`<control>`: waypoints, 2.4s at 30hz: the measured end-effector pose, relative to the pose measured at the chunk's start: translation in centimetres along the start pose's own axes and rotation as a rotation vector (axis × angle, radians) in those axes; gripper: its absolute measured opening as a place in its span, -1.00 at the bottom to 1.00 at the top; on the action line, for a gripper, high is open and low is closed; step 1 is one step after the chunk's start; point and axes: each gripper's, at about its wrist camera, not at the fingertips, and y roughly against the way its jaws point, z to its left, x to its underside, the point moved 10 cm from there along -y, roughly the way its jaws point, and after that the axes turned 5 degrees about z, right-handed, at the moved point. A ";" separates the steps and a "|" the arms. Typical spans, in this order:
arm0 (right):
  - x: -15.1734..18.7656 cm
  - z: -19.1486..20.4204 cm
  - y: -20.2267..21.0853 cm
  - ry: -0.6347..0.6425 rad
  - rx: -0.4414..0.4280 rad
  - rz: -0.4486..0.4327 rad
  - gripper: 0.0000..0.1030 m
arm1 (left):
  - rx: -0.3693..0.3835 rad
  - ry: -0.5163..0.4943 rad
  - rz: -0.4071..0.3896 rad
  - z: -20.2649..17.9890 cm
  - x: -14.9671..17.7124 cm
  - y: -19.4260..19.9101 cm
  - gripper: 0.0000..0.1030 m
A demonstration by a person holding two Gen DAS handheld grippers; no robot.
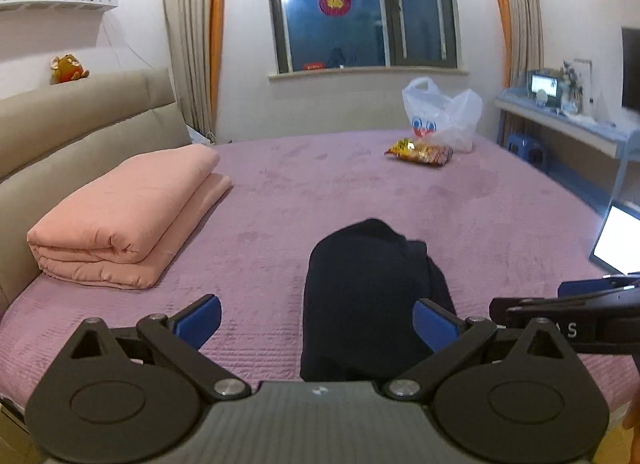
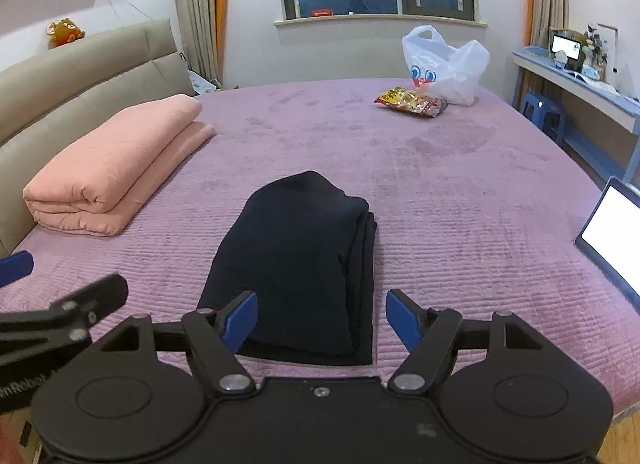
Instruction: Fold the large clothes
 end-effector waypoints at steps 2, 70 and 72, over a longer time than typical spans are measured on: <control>0.3 0.0 -0.4 -0.006 -0.014 0.021 0.64 | 0.001 -0.006 0.009 -0.2 0.1 0.0 1.00; 1.0 0.8 0.5 0.015 -0.007 0.027 0.64 | -0.058 0.084 0.097 2.0 1.5 0.0 0.98; 1.0 0.8 0.5 0.015 -0.007 0.028 0.64 | -0.079 0.070 0.083 2.0 1.4 0.1 0.97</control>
